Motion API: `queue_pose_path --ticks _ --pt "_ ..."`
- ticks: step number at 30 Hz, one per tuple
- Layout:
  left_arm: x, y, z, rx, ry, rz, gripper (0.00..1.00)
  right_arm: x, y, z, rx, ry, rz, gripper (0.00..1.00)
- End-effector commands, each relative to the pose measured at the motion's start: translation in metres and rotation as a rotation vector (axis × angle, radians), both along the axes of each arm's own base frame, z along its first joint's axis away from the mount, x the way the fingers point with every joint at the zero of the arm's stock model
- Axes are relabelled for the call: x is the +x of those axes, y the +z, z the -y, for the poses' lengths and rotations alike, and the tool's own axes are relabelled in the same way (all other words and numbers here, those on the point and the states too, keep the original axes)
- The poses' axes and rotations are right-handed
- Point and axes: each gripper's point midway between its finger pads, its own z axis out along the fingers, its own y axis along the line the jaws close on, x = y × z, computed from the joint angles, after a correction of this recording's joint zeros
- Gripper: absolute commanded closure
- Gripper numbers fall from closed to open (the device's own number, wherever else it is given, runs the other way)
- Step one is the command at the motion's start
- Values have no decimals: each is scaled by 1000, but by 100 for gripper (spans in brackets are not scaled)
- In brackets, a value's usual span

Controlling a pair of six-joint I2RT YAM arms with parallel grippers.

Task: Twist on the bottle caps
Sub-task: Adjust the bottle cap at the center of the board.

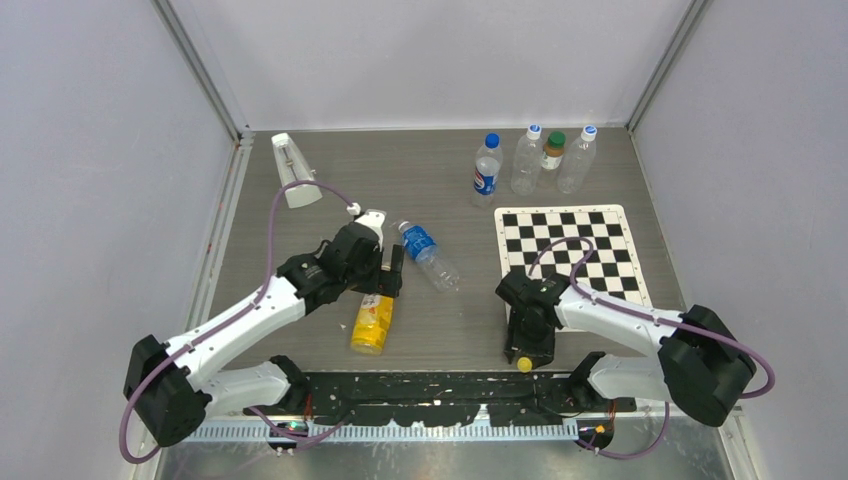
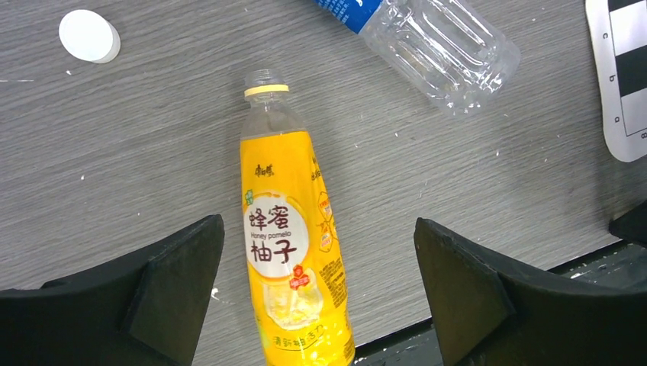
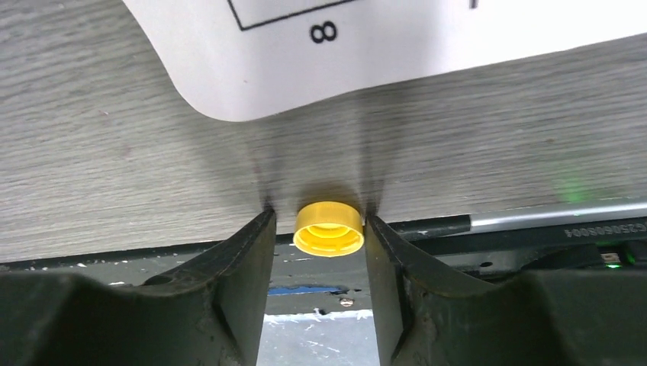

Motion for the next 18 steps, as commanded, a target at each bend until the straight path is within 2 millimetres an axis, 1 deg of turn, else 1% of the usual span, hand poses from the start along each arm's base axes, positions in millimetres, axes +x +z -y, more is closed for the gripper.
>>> queue_pose_path --ticks 1,2,3,4,5,7,10,11,12,13,14,15,16,17,18 --pt "4 23 5 -58 -7 54 2 7 -8 -8 8 -7 13 51" --pt "4 25 6 -64 -7 54 3 9 -9 -10 13 -1 16 57" --pt "3 26 6 -72 -7 55 3 10 -8 -12 17 6 21 60" --pt "3 27 7 -83 -8 56 3 15 -6 -16 26 17 40 64" --pt "2 29 9 -97 -7 56 4 18 -4 -19 35 28 55 66" --pt "-1 30 14 -136 -13 49 5 32 5 -31 69 60 107 68" --pt "-5 30 23 -200 -23 32 6 59 24 -56 156 127 218 69" --pt "-6 30 26 -217 -23 26 6 72 33 -68 198 155 274 69" --pt "-7 29 28 -234 -24 20 6 79 37 -75 222 173 305 69" --pt "-8 29 31 -250 -27 15 6 93 46 -89 276 202 379 70" --pt "-8 30 34 -270 -29 11 6 99 50 -96 306 223 418 70" --pt "-8 32 36 -288 -27 13 6 110 59 -110 372 263 497 70" --pt "-8 33 37 -307 -17 15 6 114 62 -117 402 285 535 70" --pt "-11 35 42 -339 -29 3 6 122 69 -128 455 326 611 71" --pt "-11 37 44 -364 -25 5 6 124 72 -134 480 353 646 71"
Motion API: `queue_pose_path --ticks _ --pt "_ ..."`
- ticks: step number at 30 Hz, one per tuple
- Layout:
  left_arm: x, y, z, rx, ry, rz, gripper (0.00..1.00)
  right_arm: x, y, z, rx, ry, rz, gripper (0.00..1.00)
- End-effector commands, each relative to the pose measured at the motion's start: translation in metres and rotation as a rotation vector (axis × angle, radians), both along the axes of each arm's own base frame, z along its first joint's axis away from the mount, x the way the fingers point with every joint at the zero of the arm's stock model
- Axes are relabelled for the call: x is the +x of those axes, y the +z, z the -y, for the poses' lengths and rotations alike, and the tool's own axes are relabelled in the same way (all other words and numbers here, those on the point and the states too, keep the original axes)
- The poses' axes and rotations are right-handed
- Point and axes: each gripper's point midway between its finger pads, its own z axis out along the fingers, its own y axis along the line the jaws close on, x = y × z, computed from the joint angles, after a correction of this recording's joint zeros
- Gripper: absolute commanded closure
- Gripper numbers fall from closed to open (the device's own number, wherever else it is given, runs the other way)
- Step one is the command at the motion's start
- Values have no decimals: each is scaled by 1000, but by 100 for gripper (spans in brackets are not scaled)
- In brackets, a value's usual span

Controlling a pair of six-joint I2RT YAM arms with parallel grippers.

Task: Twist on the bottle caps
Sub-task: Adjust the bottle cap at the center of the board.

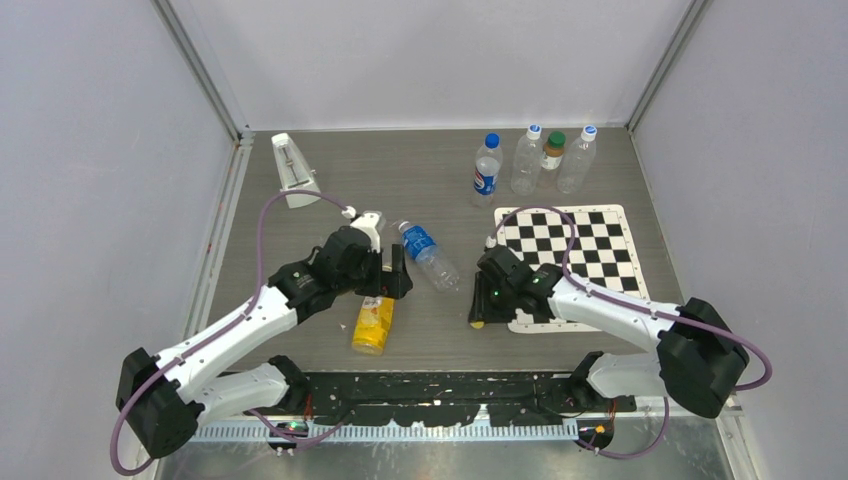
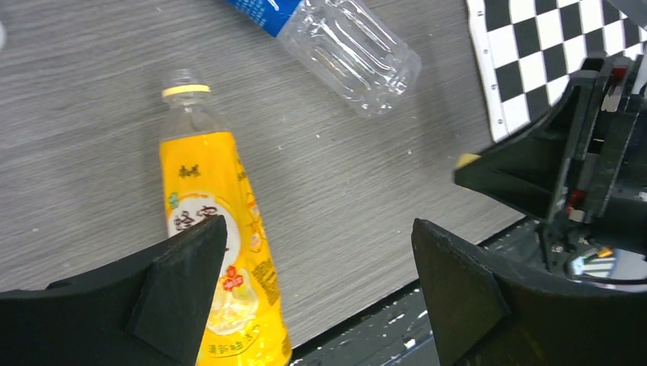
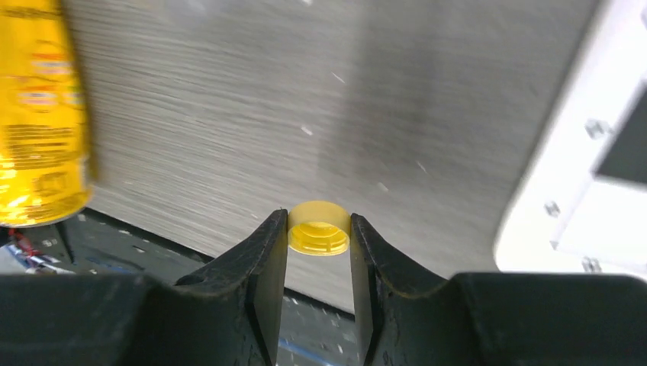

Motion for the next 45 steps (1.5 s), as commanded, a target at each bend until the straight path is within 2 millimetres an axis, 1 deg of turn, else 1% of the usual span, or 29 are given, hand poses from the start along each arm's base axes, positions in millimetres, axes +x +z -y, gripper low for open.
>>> queue_pose_path --ticks 1,2,3,4,5,6,7,8,10,11,14,18,21,27,29,37,41,45 --pt "1 25 22 -190 6 23 7 46 45 -56 245 175 369 71" --pt "1 27 25 -218 15 19 7 47 48 -60 261 198 400 71" --pt "2 30 27 -249 24 17 8 52 58 -68 306 239 469 70" --pt "2 31 30 -276 32 9 8 52 63 -73 328 271 504 70" --pt "2 34 33 -304 39 3 9 53 73 -79 362 322 575 69" --pt "1 35 36 -329 41 -5 9 53 79 -83 382 350 614 69" --pt "1 38 38 -352 46 -6 9 54 90 -87 418 394 691 69" --pt "2 40 40 -373 51 -7 9 54 96 -89 433 412 727 70" --pt "4 47 43 -418 65 -4 9 55 114 -96 470 488 855 71" --pt "5 50 45 -440 71 -3 9 54 117 -96 475 508 879 71" --pt "8 59 49 -505 92 -2 9 52 136 -101 513 569 997 66" --pt "11 66 59 -598 113 -26 10 48 157 -106 565 639 1154 65" --pt "12 74 66 -667 106 -39 11 49 171 -106 587 638 1242 65" --pt "11 78 74 -766 116 -78 15 52 196 -105 592 638 1363 65" --pt "11 78 75 -800 128 -93 17 52 203 -105 603 635 1394 66" --pt "6 81 85 -903 125 -151 29 56 209 -103 594 615 1446 67" --pt "6 85 86 -954 135 -155 42 56 206 -103 589 617 1442 68" --pt "6 88 88 -964 130 -154 61 55 203 -105 594 625 1433 68"
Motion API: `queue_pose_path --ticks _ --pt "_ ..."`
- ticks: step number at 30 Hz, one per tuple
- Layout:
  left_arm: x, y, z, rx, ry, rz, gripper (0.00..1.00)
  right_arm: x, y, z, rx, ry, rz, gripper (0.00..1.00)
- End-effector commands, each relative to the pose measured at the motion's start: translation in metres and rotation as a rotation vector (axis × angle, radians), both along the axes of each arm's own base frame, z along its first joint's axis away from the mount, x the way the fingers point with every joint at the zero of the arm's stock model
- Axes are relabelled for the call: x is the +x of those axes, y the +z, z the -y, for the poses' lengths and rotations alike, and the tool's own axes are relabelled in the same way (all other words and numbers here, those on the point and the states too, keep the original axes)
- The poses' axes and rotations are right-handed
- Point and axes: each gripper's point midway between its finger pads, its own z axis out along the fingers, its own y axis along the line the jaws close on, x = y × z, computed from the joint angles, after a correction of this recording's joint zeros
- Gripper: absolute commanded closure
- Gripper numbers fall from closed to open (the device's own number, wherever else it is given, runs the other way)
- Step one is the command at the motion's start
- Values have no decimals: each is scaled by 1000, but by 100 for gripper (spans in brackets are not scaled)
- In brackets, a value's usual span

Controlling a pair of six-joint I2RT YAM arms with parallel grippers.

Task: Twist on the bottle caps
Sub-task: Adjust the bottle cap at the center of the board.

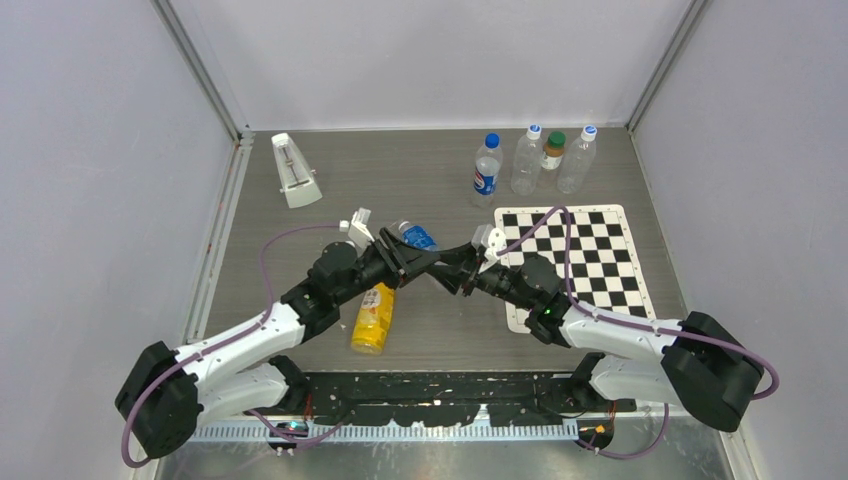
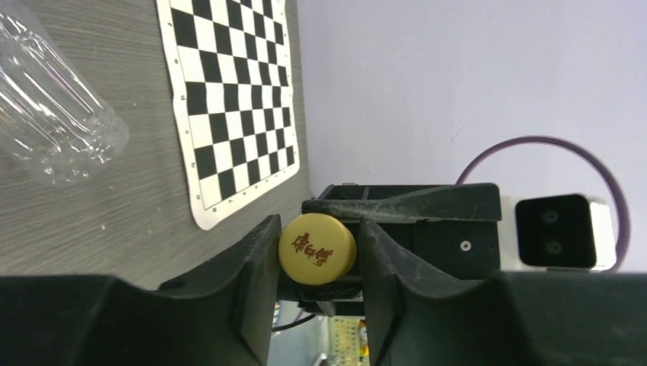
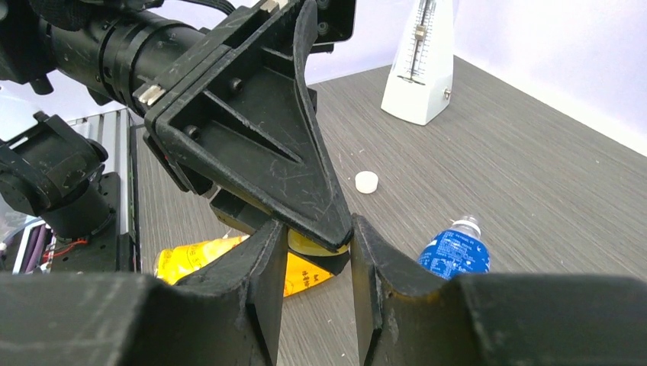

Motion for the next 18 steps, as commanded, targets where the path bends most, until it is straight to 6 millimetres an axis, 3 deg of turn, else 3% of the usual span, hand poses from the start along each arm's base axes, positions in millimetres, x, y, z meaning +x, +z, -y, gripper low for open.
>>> queue_pose_path --ticks 1,4,10,14,15,16,17,18 --pt "1 15 4 -60 -3 32 67 -1 22 -2 61 7 75 67" --pt "1 15 4 -52 -3 45 80 -1 20 -1 59 4 61 65" --pt "3 11 -2 135 -20 162 91 0 16 7 65 -41 -83 33" --pt "4 -15 -11 451 -59 311 92 -2 10 21 49 -110 -288 21" --pt "6 -21 -13 521 -48 354 92 -3 -2 30 23 -157 -386 16" --pt "6 -29 -13 580 -54 395 92 -3 3 34 25 -181 -420 14" --pt "7 -37 -14 637 -48 433 93 -6 -13 46 -22 -238 -512 9" --pt "5 -46 -12 689 -58 471 93 -2 -10 54 -27 -292 -536 7"
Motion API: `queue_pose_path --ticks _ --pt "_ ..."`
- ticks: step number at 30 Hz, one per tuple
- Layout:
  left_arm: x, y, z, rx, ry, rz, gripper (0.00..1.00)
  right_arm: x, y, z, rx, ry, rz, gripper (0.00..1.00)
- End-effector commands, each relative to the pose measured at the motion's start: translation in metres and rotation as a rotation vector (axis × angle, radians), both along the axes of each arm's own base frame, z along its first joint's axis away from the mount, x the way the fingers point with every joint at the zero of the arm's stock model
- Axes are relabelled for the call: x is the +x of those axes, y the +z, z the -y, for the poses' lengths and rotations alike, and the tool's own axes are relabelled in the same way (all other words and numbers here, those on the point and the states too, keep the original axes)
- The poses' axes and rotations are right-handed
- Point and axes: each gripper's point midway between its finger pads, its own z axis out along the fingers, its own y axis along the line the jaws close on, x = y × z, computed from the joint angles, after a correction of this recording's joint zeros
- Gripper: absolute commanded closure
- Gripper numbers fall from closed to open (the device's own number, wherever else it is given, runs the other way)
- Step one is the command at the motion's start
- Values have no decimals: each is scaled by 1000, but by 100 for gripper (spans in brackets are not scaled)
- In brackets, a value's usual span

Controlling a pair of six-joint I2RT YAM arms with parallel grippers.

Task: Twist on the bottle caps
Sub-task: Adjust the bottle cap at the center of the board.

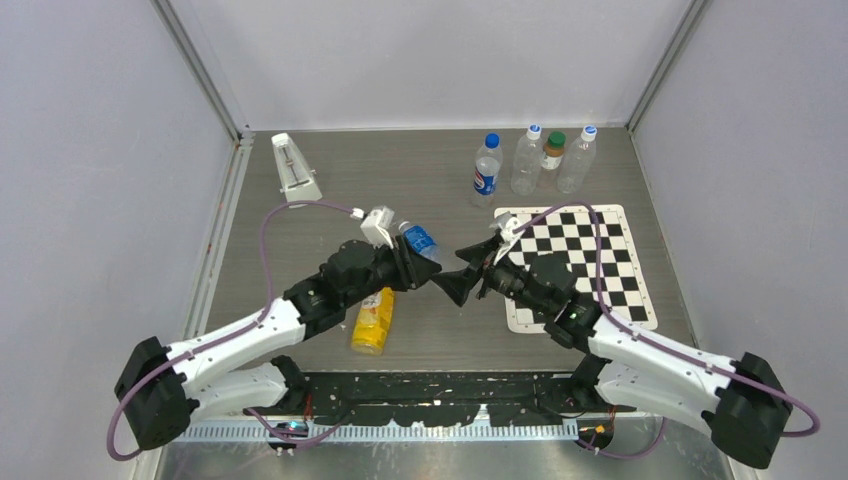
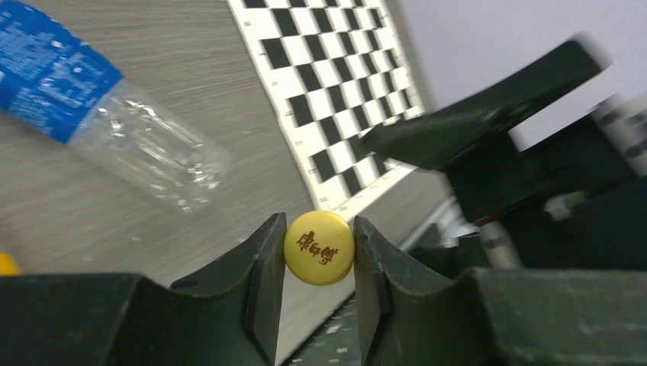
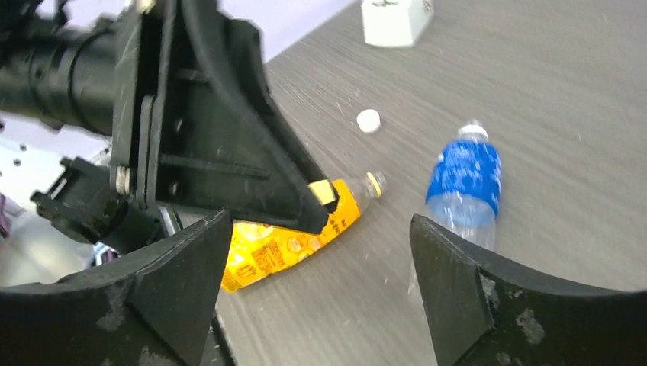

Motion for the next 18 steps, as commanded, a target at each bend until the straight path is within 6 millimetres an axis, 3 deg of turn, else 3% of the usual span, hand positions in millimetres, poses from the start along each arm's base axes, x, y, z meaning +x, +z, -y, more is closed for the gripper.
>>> queue_pose_path --ticks 1,2,5,9,18 --pt "0 -44 -9 363 -23 231 93 -2 -25 42 -118 -223 -333 4" --pt "0 -51 -6 410 -27 273 93 0 -20 50 -130 -262 -346 3" --pt "-8 -82 1 537 -51 363 95 -12 -35 71 -226 -306 -419 2" --pt "-11 -112 11 657 -57 478 97 -16 -40 83 -239 -347 -444 2" --pt "-6 -148 29 703 -12 585 98 -15 -43 99 -317 -424 -482 2"
